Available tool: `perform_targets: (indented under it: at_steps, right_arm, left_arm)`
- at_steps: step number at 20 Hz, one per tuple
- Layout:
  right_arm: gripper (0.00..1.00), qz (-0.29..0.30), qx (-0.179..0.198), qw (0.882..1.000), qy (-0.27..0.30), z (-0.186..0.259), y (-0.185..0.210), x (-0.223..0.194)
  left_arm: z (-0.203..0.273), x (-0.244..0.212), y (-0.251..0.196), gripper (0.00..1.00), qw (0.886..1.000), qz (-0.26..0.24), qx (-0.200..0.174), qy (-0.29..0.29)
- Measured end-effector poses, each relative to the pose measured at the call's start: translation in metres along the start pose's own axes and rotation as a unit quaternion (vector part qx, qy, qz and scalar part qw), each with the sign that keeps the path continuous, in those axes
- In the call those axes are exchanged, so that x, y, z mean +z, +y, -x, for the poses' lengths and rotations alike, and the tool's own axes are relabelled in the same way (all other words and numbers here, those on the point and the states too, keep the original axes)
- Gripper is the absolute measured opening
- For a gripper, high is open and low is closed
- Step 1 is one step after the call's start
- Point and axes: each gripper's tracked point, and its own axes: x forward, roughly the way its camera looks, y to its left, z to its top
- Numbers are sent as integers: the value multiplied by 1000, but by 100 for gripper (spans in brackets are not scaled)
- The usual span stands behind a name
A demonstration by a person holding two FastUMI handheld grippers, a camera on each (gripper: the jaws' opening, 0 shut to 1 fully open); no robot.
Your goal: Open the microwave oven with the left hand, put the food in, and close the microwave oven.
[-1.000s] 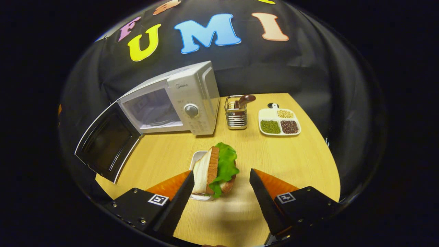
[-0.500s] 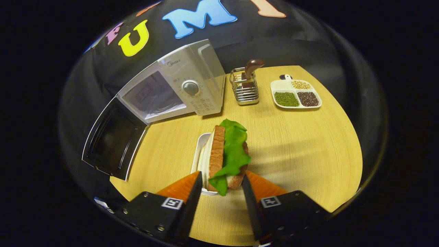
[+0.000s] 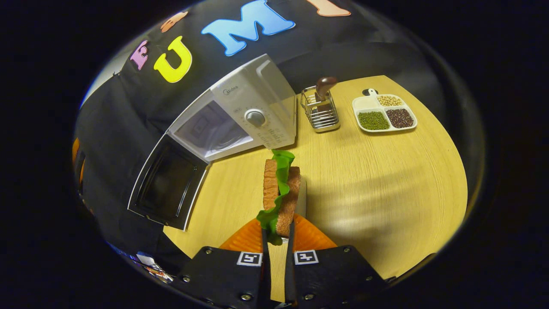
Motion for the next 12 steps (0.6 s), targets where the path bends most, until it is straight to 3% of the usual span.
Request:
perform_targets:
  at_steps: [6,12]
  right_arm:
    - [13,-50,58,995,-62,14,68,33]
    - [13,-139,123,977,-106,5,138,60]
  left_arm:
    - [-15,-1,23,100,999,2,-32,-12]
    - [-22,-16,67,100,998,1,-56,-16]
